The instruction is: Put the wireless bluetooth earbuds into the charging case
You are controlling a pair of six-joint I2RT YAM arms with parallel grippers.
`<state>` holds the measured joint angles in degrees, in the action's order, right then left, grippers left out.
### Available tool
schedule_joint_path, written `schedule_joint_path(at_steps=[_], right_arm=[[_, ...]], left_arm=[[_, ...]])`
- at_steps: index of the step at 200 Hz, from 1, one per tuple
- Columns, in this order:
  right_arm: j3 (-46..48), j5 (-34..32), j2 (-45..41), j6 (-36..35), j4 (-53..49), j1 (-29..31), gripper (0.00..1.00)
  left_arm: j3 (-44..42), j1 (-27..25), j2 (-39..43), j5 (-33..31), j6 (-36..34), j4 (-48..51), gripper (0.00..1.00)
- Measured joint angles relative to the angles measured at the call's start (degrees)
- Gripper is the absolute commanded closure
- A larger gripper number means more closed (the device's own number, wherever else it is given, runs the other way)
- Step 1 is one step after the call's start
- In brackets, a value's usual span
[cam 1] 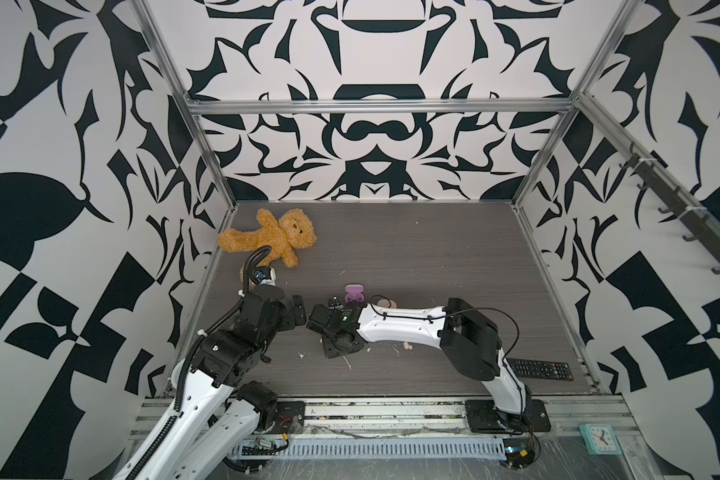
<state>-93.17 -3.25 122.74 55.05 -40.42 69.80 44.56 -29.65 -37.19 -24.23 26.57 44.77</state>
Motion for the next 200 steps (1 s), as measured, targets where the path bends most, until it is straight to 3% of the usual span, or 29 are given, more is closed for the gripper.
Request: schedule_joint_path(at_steps=[200], right_arm=[[-0.02, -3.98, 0.00, -4.39, -5.81, -0.85, 0.56]], left_arm=[[0.00, 0.00, -0.07, 0.09, 0.00, 0.00, 0.01]])
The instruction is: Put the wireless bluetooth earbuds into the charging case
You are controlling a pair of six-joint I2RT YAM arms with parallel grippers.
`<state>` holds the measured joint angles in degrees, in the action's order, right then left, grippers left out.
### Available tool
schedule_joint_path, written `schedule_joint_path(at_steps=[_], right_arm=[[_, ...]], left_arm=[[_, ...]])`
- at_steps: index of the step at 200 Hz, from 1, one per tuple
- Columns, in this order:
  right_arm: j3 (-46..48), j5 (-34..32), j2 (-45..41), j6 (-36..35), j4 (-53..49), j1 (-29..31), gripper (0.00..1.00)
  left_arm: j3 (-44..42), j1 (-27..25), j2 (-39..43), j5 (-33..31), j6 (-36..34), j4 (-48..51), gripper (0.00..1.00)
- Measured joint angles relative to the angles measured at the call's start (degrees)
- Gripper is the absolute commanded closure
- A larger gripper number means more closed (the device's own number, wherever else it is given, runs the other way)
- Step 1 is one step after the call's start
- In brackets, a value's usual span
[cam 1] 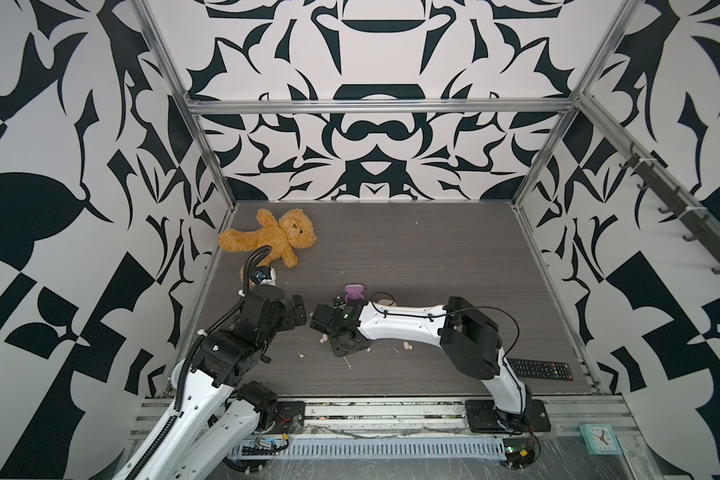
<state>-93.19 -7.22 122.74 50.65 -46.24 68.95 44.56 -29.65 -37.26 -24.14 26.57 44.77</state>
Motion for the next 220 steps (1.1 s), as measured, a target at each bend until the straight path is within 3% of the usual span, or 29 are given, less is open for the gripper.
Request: schedule_joint_path(at_steps=[89, 220], right_arm=[[-0.07, -3.43, -0.04, -2.10, -2.67, -0.24, 0.58], [-3.91, -6.69, 0.00, -10.73, -3.67, 0.57, 0.62]], left_arm=[[0.00, 0.00, 0.02, 0.00, 0.00, 0.00, 0.01], [0.00, 0.00, 0.13, -0.04, 0.00, 0.00, 0.01]])
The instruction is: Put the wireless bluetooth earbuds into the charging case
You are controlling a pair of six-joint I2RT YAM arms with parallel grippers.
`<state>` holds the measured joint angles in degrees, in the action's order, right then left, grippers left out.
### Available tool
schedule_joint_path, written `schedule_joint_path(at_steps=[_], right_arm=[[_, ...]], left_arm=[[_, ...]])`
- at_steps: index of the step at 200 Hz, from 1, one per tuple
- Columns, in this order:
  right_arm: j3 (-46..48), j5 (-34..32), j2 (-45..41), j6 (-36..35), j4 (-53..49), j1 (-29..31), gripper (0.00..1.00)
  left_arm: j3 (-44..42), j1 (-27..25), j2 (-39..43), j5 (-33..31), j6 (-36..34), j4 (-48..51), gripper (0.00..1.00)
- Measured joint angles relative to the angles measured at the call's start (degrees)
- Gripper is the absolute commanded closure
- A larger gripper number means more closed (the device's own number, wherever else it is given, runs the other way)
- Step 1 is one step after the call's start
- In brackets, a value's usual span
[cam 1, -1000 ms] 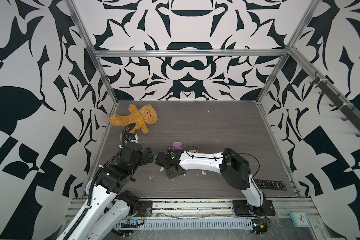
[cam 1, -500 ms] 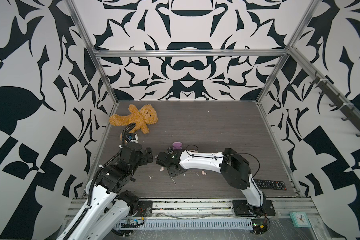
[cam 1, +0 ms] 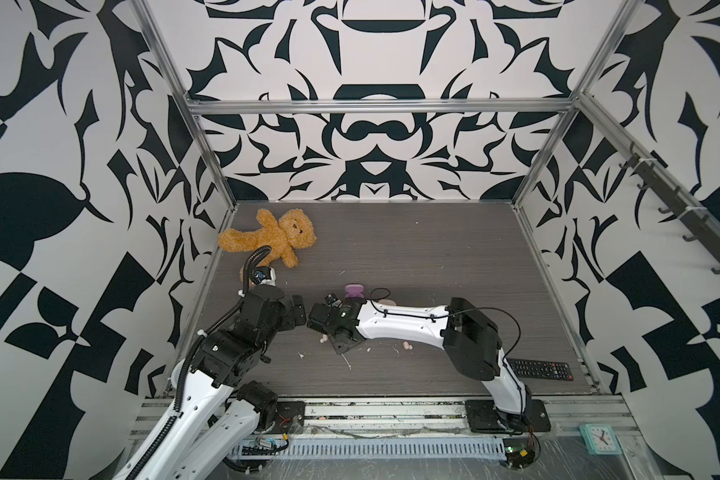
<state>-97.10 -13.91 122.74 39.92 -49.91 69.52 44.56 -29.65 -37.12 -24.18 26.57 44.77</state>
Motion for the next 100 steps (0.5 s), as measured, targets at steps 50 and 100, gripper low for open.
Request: schedule_joint_path(at_steps=[50, 100], right_arm=[[-0.46, -0.92, 0.09, -0.96, -0.20, 0.00, 0.62], [-1.07, -1.16, 0.81, -1.16, -0.83, 0.00, 0.63]], left_arm=[[0.00, 0.00, 0.00, 0.00, 0.00, 0.00, 0.01], [0.00, 0.02, 0.00, -0.07, 0.00, 0.02, 0.01]])
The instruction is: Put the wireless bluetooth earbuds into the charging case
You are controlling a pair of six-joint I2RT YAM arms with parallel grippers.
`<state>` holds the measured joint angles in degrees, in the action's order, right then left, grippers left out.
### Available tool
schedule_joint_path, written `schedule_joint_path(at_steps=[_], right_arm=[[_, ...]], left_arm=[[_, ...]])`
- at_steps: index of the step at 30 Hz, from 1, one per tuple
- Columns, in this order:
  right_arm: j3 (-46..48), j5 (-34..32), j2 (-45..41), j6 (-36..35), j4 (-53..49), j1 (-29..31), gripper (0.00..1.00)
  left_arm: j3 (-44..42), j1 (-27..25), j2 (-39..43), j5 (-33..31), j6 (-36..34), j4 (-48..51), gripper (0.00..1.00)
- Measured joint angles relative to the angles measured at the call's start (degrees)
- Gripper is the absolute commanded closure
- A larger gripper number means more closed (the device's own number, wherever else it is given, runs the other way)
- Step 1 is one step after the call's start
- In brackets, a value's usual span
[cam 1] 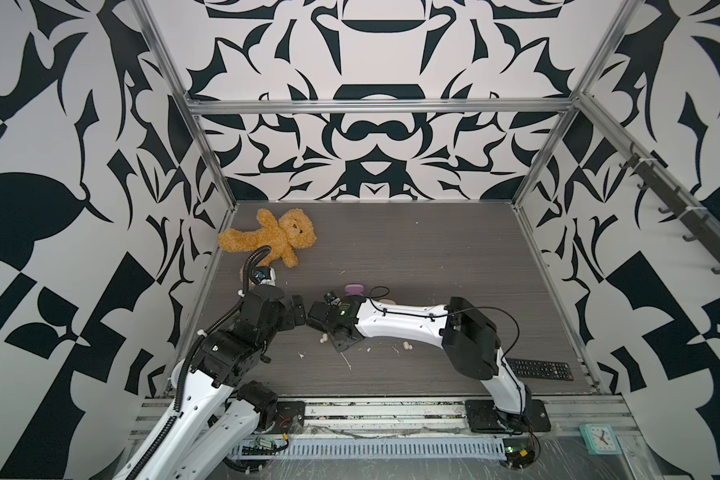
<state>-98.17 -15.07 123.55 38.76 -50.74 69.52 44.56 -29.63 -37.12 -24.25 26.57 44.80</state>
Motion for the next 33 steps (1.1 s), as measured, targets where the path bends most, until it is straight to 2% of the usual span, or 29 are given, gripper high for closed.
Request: schedule_joint_path(at_steps=[33], right_arm=[[-0.09, 0.04, 1.99, 0.00, -0.22, -0.04, 0.65]], left_arm=[[0.00, -0.02, -0.07, 0.04, 0.00, -0.02, 0.01]])
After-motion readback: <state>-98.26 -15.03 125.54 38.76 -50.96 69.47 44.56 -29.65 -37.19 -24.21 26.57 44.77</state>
